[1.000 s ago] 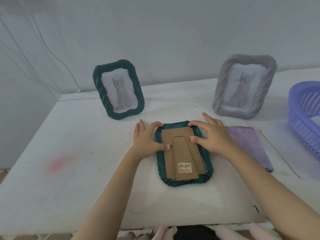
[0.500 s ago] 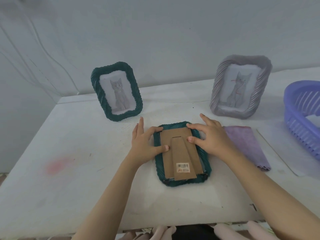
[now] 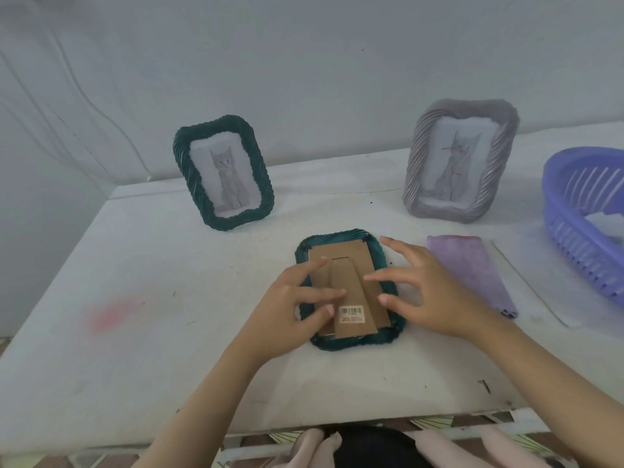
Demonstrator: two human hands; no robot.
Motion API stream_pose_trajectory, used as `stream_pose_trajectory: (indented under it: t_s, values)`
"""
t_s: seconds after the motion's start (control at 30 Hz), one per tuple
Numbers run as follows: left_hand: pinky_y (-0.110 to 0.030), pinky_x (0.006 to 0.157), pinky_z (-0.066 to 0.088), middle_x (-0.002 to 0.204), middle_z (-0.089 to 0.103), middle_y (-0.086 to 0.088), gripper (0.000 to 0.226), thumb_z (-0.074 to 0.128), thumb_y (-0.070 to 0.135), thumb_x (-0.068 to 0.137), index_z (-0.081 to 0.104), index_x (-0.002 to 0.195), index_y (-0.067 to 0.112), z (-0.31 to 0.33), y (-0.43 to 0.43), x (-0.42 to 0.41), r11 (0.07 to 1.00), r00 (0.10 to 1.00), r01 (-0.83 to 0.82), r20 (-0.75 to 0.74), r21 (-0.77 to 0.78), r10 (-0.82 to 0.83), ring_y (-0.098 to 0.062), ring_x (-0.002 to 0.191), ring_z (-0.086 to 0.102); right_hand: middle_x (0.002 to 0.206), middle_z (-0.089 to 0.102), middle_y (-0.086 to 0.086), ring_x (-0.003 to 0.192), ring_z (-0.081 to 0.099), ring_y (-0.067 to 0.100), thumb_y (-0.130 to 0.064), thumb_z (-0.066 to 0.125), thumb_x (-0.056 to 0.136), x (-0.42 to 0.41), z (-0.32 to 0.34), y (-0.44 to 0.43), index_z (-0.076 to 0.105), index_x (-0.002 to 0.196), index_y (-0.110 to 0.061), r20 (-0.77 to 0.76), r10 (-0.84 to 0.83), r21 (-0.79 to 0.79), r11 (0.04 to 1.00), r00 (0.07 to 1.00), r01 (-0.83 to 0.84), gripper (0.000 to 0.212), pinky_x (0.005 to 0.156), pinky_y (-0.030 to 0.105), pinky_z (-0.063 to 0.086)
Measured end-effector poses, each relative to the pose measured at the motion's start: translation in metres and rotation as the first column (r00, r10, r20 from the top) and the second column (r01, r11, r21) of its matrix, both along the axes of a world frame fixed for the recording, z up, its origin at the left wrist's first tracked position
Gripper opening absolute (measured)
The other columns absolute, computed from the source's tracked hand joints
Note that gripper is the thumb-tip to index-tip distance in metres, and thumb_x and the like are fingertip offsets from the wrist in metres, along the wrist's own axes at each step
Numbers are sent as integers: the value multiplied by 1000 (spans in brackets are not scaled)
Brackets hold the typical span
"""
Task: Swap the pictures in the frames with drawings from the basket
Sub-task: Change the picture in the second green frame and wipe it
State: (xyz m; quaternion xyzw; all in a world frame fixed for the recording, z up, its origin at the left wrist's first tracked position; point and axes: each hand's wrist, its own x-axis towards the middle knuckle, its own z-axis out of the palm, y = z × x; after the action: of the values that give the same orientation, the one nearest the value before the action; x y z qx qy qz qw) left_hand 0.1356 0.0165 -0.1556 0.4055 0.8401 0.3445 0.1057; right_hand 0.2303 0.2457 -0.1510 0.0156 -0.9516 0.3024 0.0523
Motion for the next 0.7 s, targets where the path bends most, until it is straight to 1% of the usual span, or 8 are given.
stream_pose_trajectory:
  t_s: [0.1,0.17,0.23,0.33,0.4,0.5,0.63,0.7]
  values:
    - [-23,111,16,150,27,13,42,54,53,75,58,117,46,0,-5,1,988,993,84,-66,-132,-93,-3,137,19,146,12,-23,131,16,-3,-48,71,73,13,7,5,56,113,-53,91,90,68,993,992,-96,43,109,23,16]
    - [-26,115,10,154,16,12,51,54,58,70,51,121,51,3,-7,0,968,989,121,-56,-222,-136,-2,139,8,148,7,-24,128,14,-6,-54,70,71,17,8,6,53,115,-55,122,123,118,984,985,-137,48,107,22,15]
    - [-26,114,3,156,5,11,55,59,56,72,44,125,55,9,-7,-2,937,985,158,-23,-312,-173,0,138,-1,149,2,-25,125,13,-7,-56,68,71,17,11,5,51,117,-55,132,144,158,974,981,-164,49,106,22,15]
    - [-24,111,2,156,-3,10,58,66,47,78,39,129,55,17,-5,-4,900,977,206,30,-384,-211,-5,141,-4,146,-5,-27,128,14,-2,-59,65,71,13,16,4,52,119,-51,155,171,226,953,973,-203,51,103,19,15]
    - [-22,110,3,157,-5,10,60,67,45,78,38,130,54,21,-3,-6,885,972,227,44,-407,-229,-6,142,-3,146,-6,-26,131,15,1,-62,64,70,10,19,4,54,119,-49,169,187,254,940,968,-226,52,102,18,14]
    - [-21,109,7,157,-4,7,61,65,47,79,36,132,53,25,-2,-8,855,963,242,6,-460,-269,-6,142,-2,146,-5,-27,133,14,2,-63,64,69,5,22,4,55,119,-47,211,211,270,926,954,-264,53,104,19,15]
    - [-25,110,15,157,2,0,58,60,49,82,35,134,50,28,0,-7,827,946,244,-63,-507,-318,-12,143,1,152,6,-22,133,17,4,-60,67,68,-1,24,3,61,113,-44,231,227,244,928,946,-282,48,108,25,19]
    - [-26,110,17,157,4,-3,57,57,48,83,35,136,47,28,1,-6,821,939,243,-88,-516,-333,-15,143,2,154,8,-20,133,17,4,-60,68,68,-3,24,4,63,111,-43,245,241,247,921,939,-301,47,107,26,20]
